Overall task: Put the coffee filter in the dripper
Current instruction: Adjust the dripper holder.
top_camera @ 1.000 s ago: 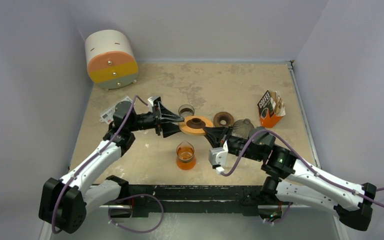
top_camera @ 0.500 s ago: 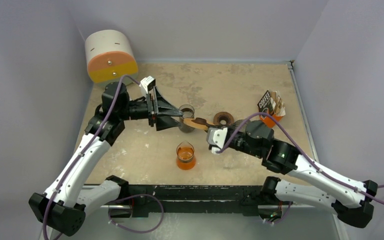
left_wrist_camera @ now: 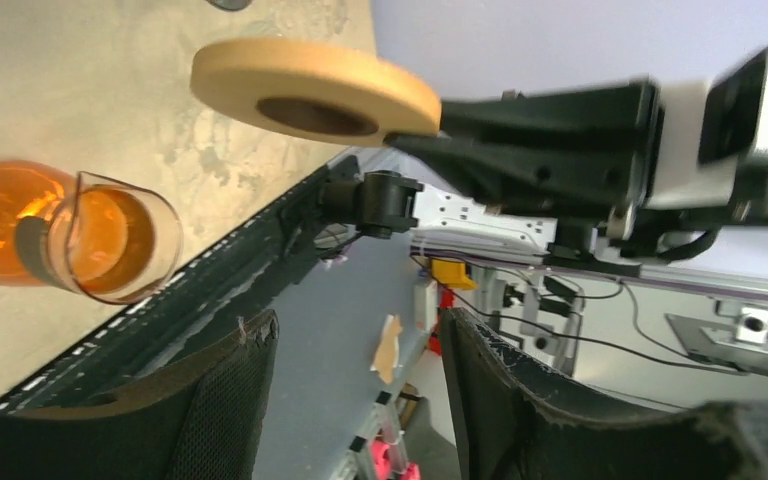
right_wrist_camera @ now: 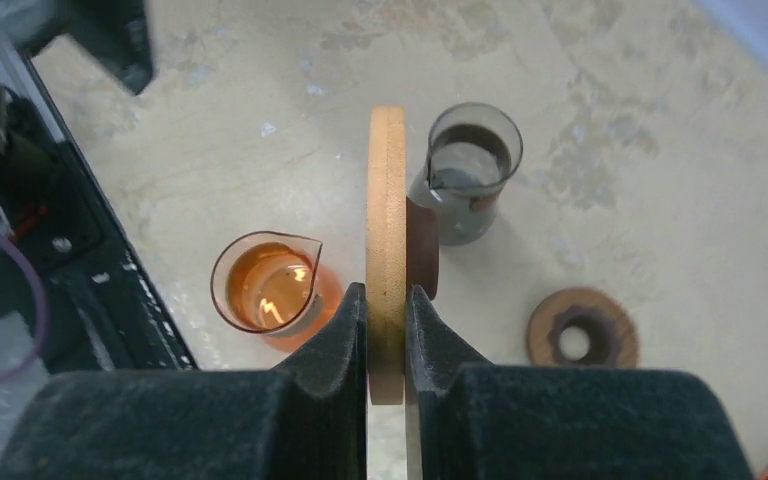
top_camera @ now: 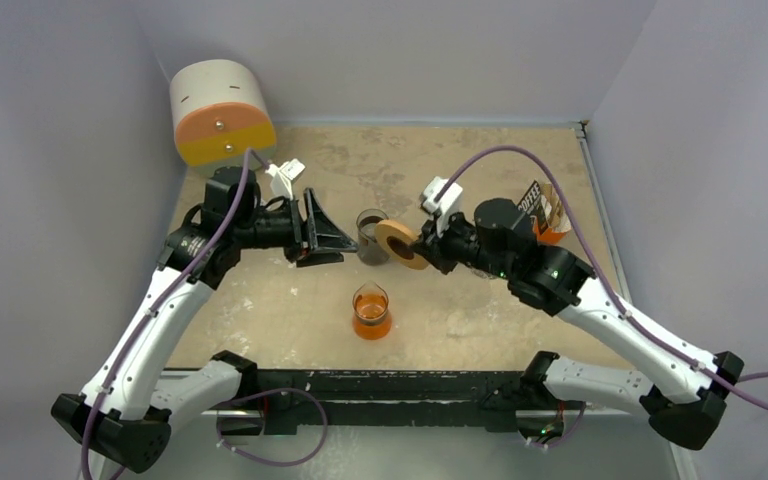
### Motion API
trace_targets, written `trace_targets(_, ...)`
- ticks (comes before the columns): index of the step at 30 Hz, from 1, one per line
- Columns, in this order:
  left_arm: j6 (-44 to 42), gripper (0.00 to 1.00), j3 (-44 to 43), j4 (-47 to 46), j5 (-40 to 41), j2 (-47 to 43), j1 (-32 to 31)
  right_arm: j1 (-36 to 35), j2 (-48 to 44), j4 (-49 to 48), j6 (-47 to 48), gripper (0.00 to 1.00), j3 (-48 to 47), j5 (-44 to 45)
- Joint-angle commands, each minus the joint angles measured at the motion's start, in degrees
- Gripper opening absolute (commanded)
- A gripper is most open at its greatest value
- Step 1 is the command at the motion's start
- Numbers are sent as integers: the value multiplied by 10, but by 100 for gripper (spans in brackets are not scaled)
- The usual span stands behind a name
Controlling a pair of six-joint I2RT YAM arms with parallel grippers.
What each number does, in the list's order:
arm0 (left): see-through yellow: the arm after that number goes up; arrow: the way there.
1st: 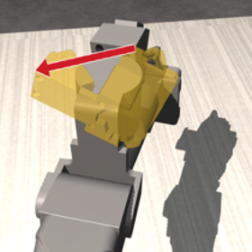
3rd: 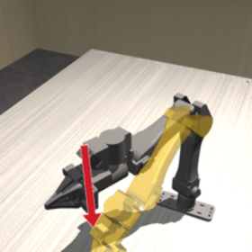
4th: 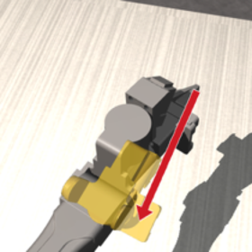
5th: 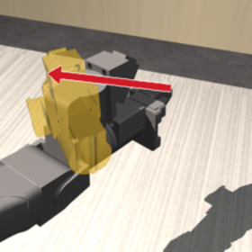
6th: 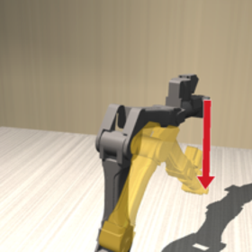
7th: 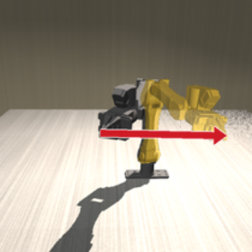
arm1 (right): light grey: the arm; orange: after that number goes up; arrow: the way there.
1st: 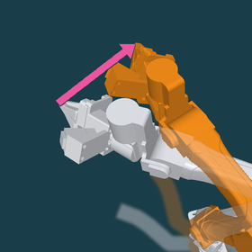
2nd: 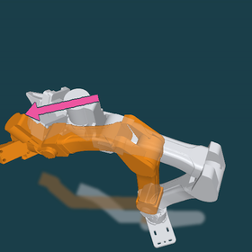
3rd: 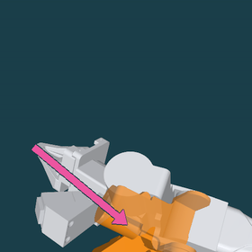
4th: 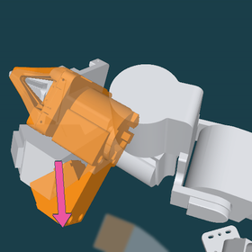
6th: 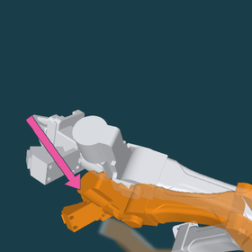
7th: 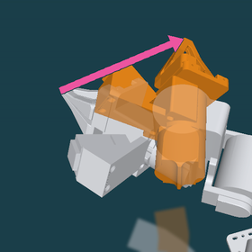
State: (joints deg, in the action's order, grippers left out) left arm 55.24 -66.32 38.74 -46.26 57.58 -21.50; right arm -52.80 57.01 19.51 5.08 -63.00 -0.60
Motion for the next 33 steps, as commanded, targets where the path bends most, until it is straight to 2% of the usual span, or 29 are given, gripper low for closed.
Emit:
trace_targets(1, -82, 58, -3, 24, 33, -18, 0, 81, 9, 12, -179, 0, -38, -98)
trace_targets(5, -88, 60, 28, -4, 14, -24, -1, 130, 9, -21, -271, 0, -16, -182)
trace_targets(9, -98, 71, 54, -14, 16, -33, -1, 172, -1, -89, -366, 0, 30, -265)
trace_targets(17, -127, 72, 78, 5, 42, -48, -1, 231, -14, -263, -556, 0, 154, -388)
trace_targets(21, -129, 71, 100, -5, 36, -52, -1, 244, -7, -406, -655, 0, 218, -430)
trace_targets(28, -59, 67, 170, -76, 7, -79, -1, 246, 14, -580, -759, 0, 292, -439)
trace_targets(33, 47, 62, 245, -200, -17, -110, -1, 244, 41, -687, -809, 0, 322, -440)
